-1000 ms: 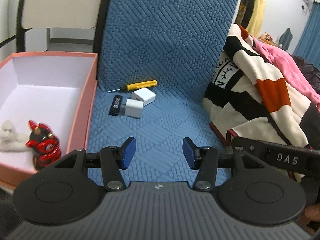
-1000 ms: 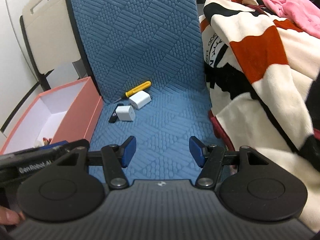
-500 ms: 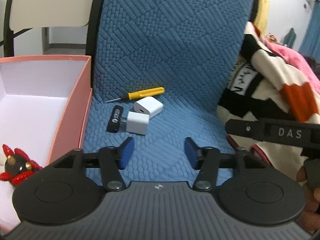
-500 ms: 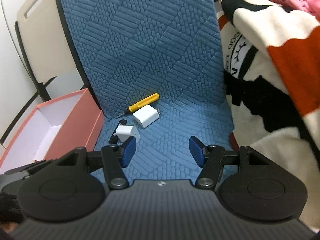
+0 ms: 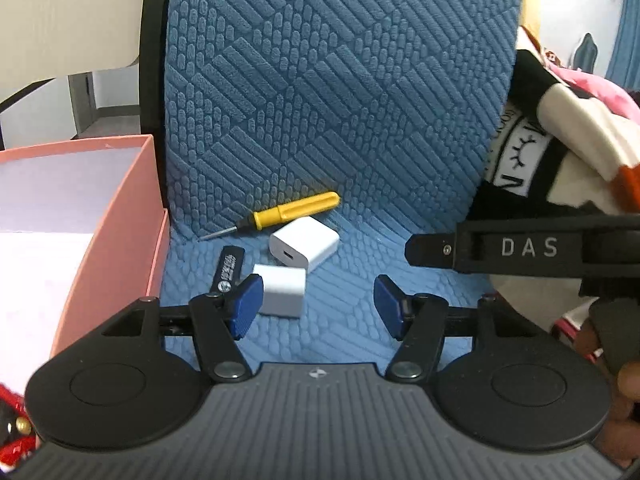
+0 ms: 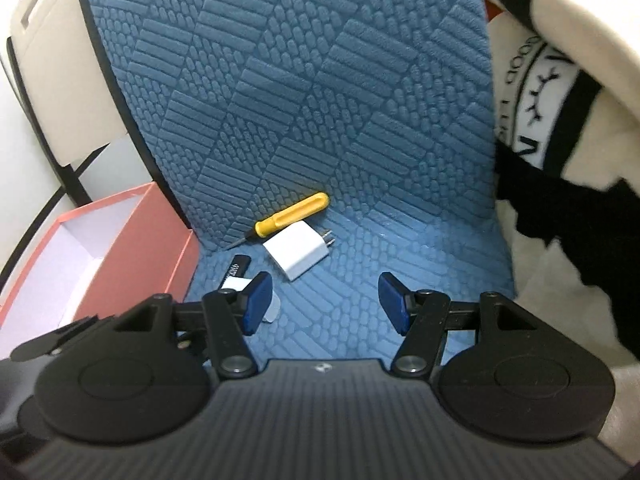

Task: Organize rigid objects
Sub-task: 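Grasp one white charger cube with the left tool while the right tool grasps the other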

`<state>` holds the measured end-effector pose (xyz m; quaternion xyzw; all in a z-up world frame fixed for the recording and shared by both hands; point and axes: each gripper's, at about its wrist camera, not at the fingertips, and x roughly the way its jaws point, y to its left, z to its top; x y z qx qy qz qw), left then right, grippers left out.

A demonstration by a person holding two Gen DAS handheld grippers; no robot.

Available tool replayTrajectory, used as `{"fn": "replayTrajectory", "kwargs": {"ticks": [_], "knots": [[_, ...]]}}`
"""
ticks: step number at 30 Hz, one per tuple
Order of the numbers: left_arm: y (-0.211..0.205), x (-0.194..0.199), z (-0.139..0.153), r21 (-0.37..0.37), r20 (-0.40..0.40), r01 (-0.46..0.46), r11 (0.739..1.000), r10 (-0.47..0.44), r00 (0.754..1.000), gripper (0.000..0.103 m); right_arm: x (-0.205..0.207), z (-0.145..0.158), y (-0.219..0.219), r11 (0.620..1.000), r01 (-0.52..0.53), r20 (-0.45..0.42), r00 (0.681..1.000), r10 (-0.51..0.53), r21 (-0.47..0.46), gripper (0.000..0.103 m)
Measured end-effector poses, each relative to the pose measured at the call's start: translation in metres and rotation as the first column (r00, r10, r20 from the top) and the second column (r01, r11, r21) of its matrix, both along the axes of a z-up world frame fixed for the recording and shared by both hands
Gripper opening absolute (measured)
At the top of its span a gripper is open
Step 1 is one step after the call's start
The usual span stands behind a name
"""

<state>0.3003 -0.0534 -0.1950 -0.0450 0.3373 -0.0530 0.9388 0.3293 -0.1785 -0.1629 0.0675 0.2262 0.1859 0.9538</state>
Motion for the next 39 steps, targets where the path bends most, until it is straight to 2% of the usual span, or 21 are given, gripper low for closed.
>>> {"fn": "replayTrajectory", "kwargs": {"ticks": [6,10,12,16,20,22,28,34,39], "knots": [[0.003,0.025,-0.016,0.021,-0.037,-0.042,0.999,0.043,0.998,0.067,0.030,0.000,0.007,0.999,-0.047,-0.032,0.998,0.047,0.020,0.062],[0.007,0.034,-0.026,0.036,-0.062,-0.060,0.998,0.062,0.996,0.067,0.058,-0.002,0.016,0.997,-0.079,-0.062,0.995,0.078,-0.008,0.062],[0.010,0.037,-0.029,0.033,-0.060,-0.071,0.997,0.073,0.995,0.063,0.069,-0.005,0.025,0.995,-0.097,-0.071,0.993,0.095,-0.024,0.062],[0.015,0.047,-0.031,0.029,-0.045,-0.103,0.994,0.104,0.994,0.061,0.092,-0.010,0.044,0.989,-0.137,-0.091,0.987,0.132,-0.052,0.061],[0.019,0.056,-0.034,0.026,-0.070,-0.104,0.994,0.106,0.992,0.059,0.113,-0.013,0.062,0.979,-0.181,-0.099,0.980,0.172,-0.091,0.061],[0.023,0.057,-0.034,-0.006,-0.081,-0.104,0.995,0.104,0.991,0.054,0.121,-0.015,0.070,0.973,-0.198,-0.098,0.977,0.187,-0.117,0.061],[0.022,0.059,-0.036,0.001,-0.069,-0.094,0.996,0.094,0.993,0.054,0.141,-0.019,0.084,0.952,-0.224,-0.061,0.975,0.216,-0.209,0.061],[0.017,0.062,-0.037,-0.002,-0.070,-0.060,0.998,0.059,0.996,0.053,0.150,-0.020,0.089,0.930,-0.298,-0.080,0.954,0.288,-0.216,0.060],[0.018,0.064,-0.041,-0.020,-0.098,-0.044,0.999,0.042,0.994,0.053,0.151,-0.022,0.097,0.919,-0.318,-0.104,0.948,0.301,-0.233,0.060]]}}
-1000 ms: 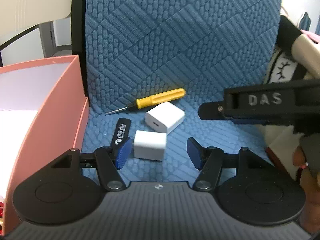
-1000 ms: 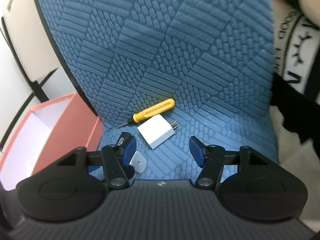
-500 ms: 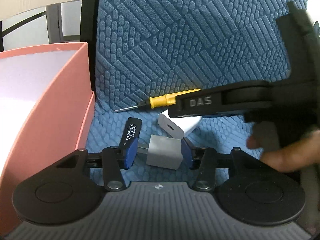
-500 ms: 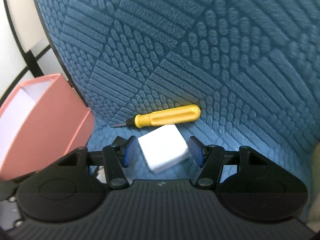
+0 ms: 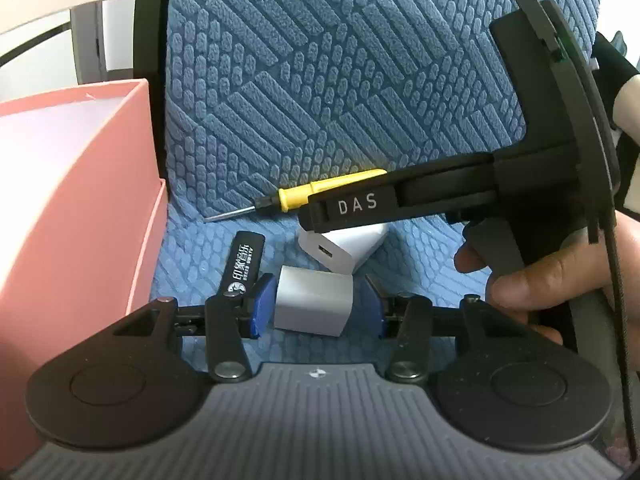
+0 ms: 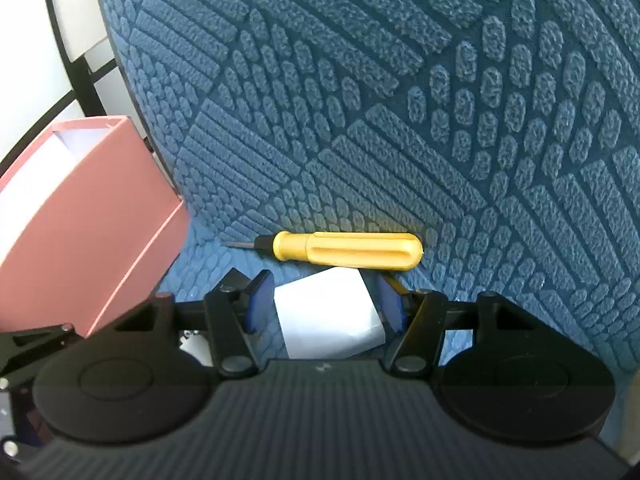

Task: Organize rigid objects
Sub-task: 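Grasp one white charger cube with the left tool while the right tool grasps the other, then lift both white charger cubes off the seat with both tools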

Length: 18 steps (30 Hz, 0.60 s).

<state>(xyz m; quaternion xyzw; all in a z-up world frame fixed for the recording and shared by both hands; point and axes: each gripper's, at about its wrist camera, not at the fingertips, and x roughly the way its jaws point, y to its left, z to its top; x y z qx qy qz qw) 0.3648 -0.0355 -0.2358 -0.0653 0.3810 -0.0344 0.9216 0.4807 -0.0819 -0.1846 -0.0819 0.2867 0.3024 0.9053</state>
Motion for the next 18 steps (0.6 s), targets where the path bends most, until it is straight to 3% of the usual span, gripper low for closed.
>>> {"fn": "replayTrajectory", "kwargs": {"ticks": [7,18], "knots": [[-0.001,-0.002,-0.003,0.011,-0.005,0.010,1.000,-0.009,1.000,0.053,-0.002,-0.008,0.013,0.992,0.027,-0.027,0.999,-0.030,-0.127,0.061],[0.003,0.000,-0.007,-0.010,-0.006,0.004,1.000,-0.004,1.000,0.048,-0.004,0.005,-0.009,0.989,0.114,-0.060,0.991,-0.120,-0.097,0.060]]}}
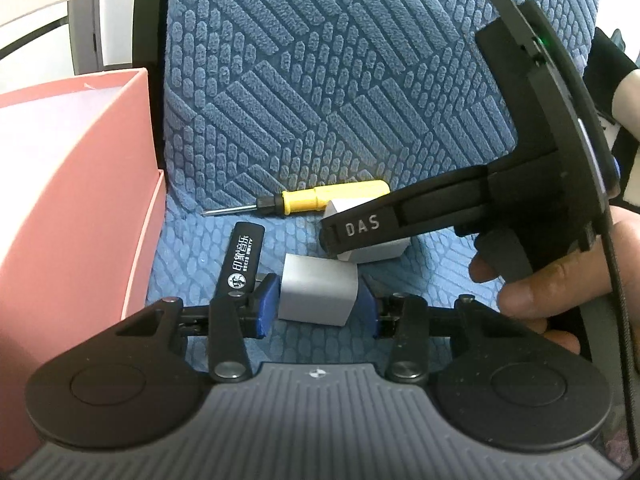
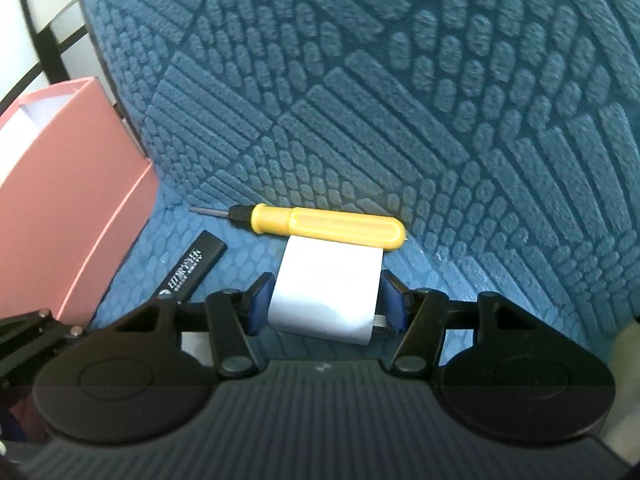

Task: Organize rigid objects
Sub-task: 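Lift both white charger cubes off the seat with both tools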

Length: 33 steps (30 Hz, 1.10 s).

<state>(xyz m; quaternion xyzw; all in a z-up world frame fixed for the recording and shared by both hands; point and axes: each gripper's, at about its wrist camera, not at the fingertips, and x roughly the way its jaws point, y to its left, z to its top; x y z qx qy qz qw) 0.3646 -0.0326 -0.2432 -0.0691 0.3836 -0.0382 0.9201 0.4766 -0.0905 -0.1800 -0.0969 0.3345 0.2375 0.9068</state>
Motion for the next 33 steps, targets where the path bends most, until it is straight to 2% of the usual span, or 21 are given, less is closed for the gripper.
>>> {"fn": "replayTrajectory", "kwargs": {"ticks": [9,16,23,33], "knots": [[0.005,-0.006,0.003,-0.054,-0.012,-0.003,0.999,0.002,1.000,0.047,-0.010,0.003,-0.021,0.996,0.088,-0.012,0.996,-0.088,0.006,0.058],[0.009,-0.023,0.008,-0.089,-0.017,0.003,0.996,-0.004,1.000,0.047,-0.032,0.002,-0.048,0.986,0.163,-0.033,0.986,-0.162,0.024,0.057],[0.003,-0.057,0.018,-0.088,0.004,0.025,0.996,-0.024,1.000,0.047,-0.074,0.010,-0.066,0.968,0.231,-0.057,0.972,-0.226,0.101,0.057],[0.007,-0.110,0.036,-0.092,0.031,0.036,0.995,-0.034,0.999,0.047,-0.133,-0.007,-0.078,0.941,0.322,-0.058,0.947,-0.317,0.105,0.057]]}}
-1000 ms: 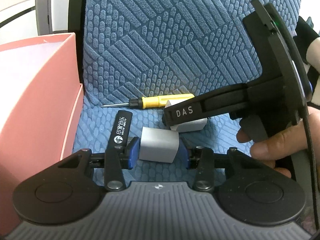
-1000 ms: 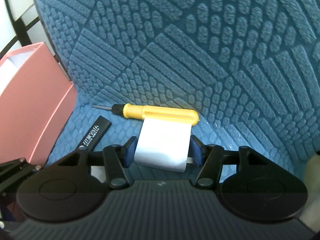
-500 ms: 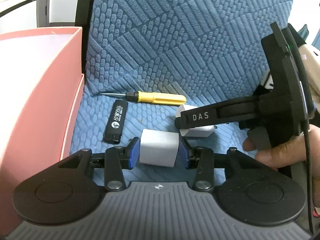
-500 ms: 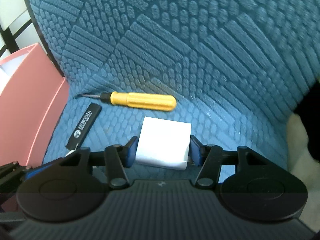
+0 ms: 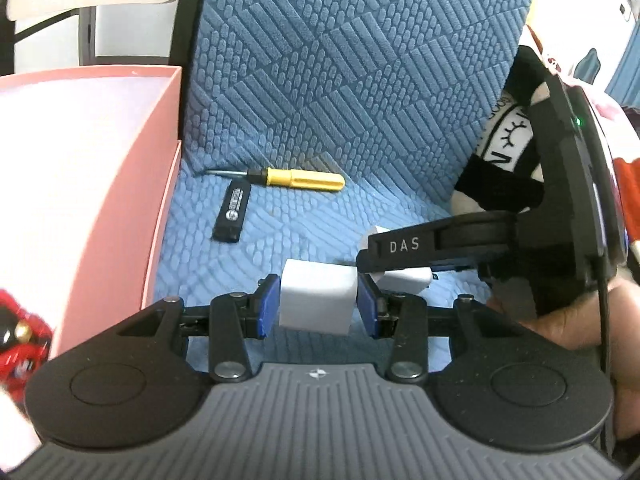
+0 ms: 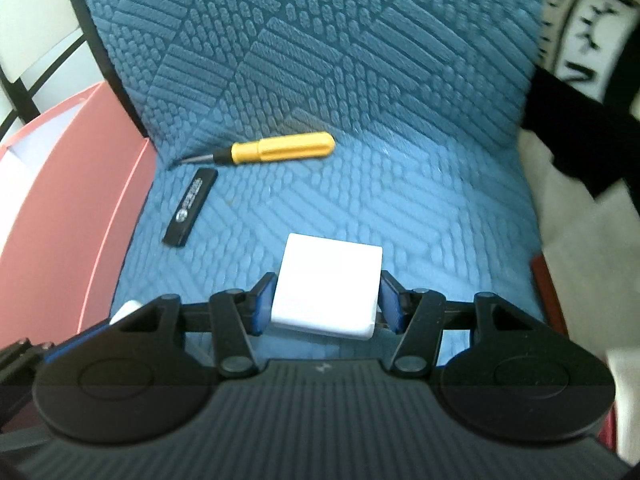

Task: Organize rigid objects
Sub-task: 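Lift both white charger cubes off the seat with both tools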

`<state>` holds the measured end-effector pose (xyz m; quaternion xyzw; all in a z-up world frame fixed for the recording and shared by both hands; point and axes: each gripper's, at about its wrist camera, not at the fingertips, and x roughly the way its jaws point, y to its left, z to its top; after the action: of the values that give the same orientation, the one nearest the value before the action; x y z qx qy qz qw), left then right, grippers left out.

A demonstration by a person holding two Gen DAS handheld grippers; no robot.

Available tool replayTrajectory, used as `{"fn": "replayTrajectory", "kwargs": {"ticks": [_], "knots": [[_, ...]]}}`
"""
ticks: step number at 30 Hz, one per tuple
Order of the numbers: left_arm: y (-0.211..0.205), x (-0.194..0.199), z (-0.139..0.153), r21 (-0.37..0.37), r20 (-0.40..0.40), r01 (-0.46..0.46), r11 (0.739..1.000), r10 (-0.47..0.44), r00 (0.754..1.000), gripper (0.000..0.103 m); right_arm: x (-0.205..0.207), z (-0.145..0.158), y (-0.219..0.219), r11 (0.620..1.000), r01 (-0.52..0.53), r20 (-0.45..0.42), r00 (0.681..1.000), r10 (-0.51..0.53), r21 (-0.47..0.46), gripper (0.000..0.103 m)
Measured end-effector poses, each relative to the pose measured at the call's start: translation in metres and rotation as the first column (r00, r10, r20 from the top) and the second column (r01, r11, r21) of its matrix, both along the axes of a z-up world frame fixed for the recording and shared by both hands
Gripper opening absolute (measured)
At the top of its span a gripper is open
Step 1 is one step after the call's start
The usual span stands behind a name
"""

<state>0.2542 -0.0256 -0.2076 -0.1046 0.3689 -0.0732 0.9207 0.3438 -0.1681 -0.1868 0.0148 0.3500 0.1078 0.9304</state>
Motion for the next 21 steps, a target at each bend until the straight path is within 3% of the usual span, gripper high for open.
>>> {"fn": "replayTrajectory", "kwargs": {"ticks": [9,21], "knots": [[-0.009,-0.042,0.004,0.038,-0.001,0.040,0.999,-0.040,0.999,0.047,-0.054,-0.006,0.001,0.994,0.105,0.037,0.994,-0.105,0.006,0.057],[-0.005,-0.071,0.007,0.028,-0.025,0.059,0.998,-0.059,0.998,0.047,-0.112,-0.009,0.003,0.989,0.148,0.029,0.988,-0.149,0.019,0.057]]}}
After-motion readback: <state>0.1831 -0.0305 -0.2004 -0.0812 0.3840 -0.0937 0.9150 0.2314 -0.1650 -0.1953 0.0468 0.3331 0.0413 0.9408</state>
